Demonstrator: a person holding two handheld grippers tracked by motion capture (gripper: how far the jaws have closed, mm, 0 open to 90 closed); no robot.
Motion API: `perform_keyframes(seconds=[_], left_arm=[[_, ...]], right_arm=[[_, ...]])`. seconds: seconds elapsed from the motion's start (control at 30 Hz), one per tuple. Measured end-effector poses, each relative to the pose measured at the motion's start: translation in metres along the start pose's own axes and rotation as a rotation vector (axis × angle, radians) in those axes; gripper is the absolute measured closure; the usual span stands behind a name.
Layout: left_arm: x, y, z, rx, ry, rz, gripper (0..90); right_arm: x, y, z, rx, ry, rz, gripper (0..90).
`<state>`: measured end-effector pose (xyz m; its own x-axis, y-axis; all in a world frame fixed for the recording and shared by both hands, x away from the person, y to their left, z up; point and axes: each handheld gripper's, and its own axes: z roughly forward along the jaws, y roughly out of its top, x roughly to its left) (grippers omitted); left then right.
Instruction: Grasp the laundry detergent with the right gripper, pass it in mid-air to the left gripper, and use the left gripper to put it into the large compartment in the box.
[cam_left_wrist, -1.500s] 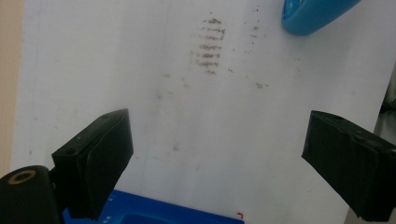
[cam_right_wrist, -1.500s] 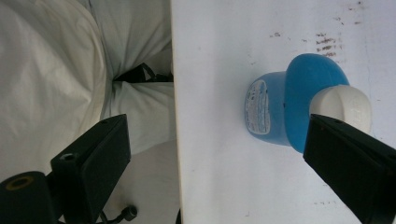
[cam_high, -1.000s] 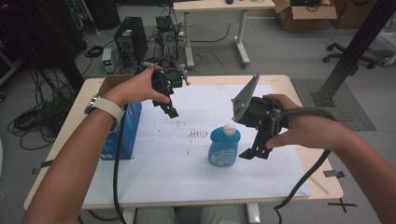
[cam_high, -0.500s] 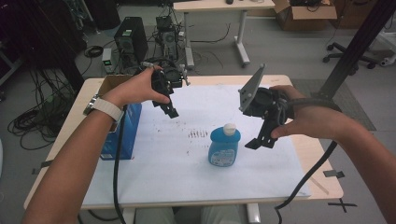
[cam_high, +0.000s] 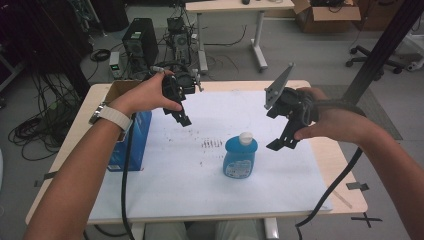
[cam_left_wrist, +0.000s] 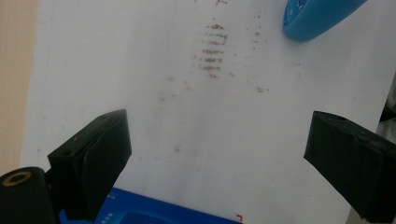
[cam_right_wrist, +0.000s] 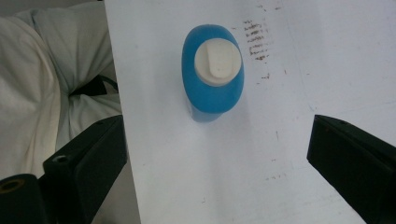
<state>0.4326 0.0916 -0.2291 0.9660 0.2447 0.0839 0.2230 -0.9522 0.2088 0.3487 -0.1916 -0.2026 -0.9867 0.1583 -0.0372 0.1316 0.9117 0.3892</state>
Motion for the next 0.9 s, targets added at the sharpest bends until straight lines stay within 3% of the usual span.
perform_keyframes(seconds=[0.33,0.9], left_arm=[[-0.002,0.004,0.002,0.007,-0.004,0.008,7.5],[0.0,0.005,0.005,0.005,-0.003,0.006,7.5]], right_arm=[[-0.01,-0.011,0.012,-0.005,0.019,0.012,5.1],[-0.015,-0.022,0.035,-0.031,0.055,0.012,4.3]])
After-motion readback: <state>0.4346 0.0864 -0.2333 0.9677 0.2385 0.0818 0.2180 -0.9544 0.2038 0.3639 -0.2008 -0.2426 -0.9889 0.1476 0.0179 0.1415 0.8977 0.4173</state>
